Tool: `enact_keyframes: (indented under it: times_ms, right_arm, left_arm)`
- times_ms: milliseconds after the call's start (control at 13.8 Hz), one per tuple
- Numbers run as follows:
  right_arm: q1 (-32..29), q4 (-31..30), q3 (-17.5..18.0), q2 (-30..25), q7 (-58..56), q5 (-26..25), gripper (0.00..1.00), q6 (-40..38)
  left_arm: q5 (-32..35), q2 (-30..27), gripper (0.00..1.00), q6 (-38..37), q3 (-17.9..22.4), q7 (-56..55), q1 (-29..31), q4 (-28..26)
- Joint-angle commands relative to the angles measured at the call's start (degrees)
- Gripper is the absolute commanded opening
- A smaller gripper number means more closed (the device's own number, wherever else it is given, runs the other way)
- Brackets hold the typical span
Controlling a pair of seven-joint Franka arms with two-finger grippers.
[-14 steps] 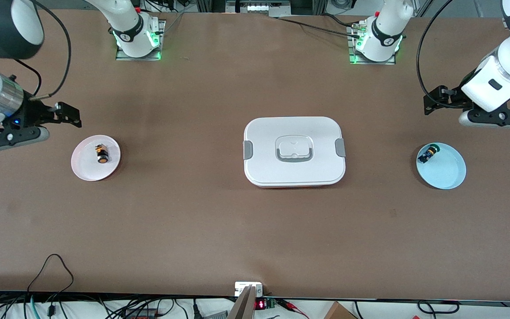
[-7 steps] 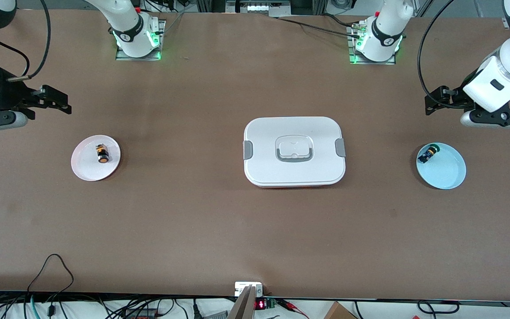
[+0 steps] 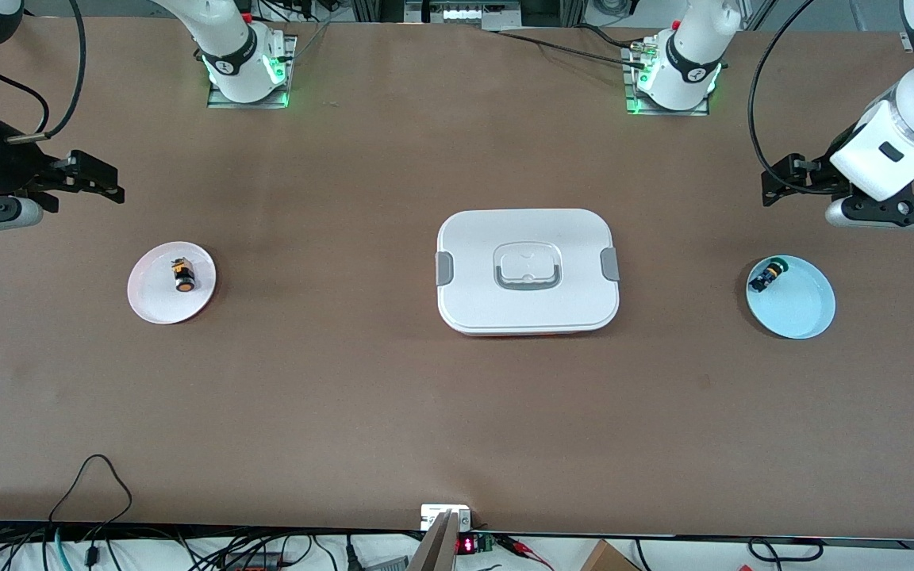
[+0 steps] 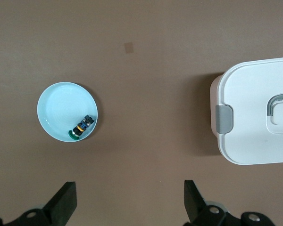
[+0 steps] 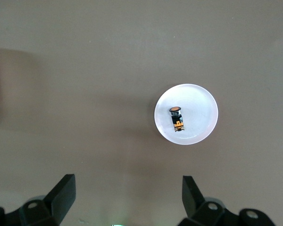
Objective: Transfer orange switch to right arm and place
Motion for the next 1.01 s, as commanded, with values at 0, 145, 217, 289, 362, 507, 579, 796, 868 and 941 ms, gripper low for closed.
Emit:
enact_keyframes:
  times_ms: [0,145,217,289,362,507,579,796,868,941]
  right_arm:
    - [-0.29,1.97,0.02,0.69,-1.77,0.01,1.00,-1.62]
    - [-0.29,1.97,-0.06,0.51,-3.63,0.10,1.00,-2.67]
    - [-0.38,1.97,-0.07,0.77,-3.63,0.36,1.00,-2.67]
    - [-0.47,1.97,-0.07,0.86,-3.46,0.71,1.00,-2.33]
    - [-0.38,1.97,-0.07,1.13,-3.46,0.63,1.00,-1.97]
    - [-0.29,1.97,0.02,1.13,-3.02,0.63,1.00,-2.06]
    - [-0.29,1.97,0.02,1.04,-3.10,0.63,1.00,-2.32]
    - [-0.56,1.97,-0.07,1.13,-3.28,0.71,1.00,-2.50]
    - [-0.64,1.97,-0.15,1.13,-3.28,0.71,1.00,-2.41]
    - [-0.64,2.06,-0.15,1.13,-3.37,0.71,1.00,-2.41]
  left_arm:
    - [-1.62,0.52,1.00,-0.40,0.26,-0.40,0.07,1.16]
    - [-1.62,0.52,1.00,-0.31,0.26,-0.40,-0.02,1.16]
    - [-1.62,0.52,1.00,-0.31,0.26,-0.40,-0.02,1.16]
    - [-1.62,0.52,1.00,-0.31,0.26,-0.40,-0.02,1.16]
    - [-1.62,0.52,1.00,-0.31,0.26,-0.40,0.07,1.16]
    - [-1.62,0.52,1.00,-0.31,0.34,-0.40,0.07,1.16]
    - [-1.62,0.52,1.00,-0.31,0.34,-0.40,0.16,1.16]
    - [-1.62,0.52,1.00,-0.31,0.34,-0.40,0.16,1.16]
    - [-1.62,0.52,1.00,-0.31,0.34,-0.40,0.07,1.16]
    - [-1.62,0.52,1.00,-0.31,0.34,-0.40,0.07,1.16]
